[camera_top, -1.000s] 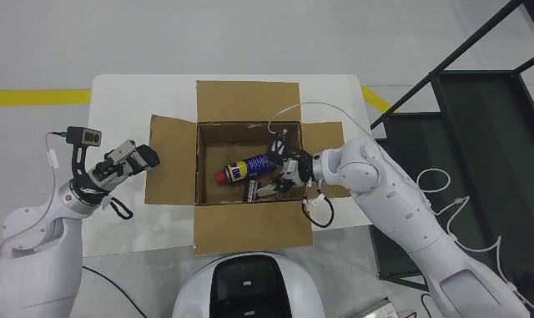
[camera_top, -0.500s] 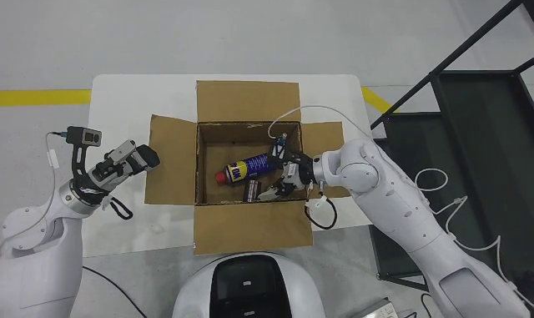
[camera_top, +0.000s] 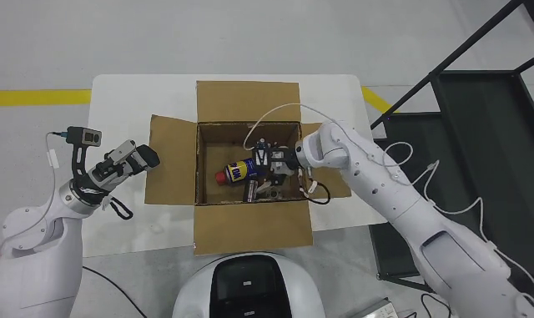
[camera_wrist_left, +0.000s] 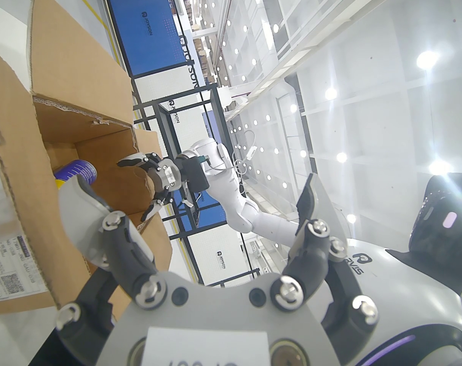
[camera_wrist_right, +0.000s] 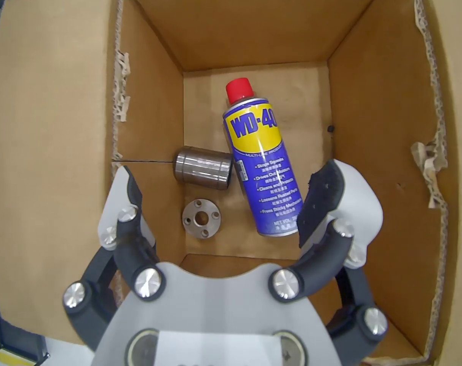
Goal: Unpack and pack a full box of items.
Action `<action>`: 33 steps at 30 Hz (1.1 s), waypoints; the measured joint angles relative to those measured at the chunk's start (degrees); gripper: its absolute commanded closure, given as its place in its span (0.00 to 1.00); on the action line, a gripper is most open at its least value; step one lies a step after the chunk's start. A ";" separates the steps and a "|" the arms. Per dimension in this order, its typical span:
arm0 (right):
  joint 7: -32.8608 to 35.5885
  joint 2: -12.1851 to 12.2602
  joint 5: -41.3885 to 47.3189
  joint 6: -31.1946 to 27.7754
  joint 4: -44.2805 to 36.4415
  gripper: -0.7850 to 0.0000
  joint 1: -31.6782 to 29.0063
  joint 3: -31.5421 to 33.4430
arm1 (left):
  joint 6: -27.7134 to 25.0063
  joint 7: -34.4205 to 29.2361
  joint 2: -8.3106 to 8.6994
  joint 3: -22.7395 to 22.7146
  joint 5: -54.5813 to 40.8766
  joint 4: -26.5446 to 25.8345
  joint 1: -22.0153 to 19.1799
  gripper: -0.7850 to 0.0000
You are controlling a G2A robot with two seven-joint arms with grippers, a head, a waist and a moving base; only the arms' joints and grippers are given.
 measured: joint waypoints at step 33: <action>-7.06 -5.86 -6.87 5.16 10.72 0.00 7.68 -9.92 | 0.00 0.00 0.00 0.00 0.00 0.00 0.00 0.00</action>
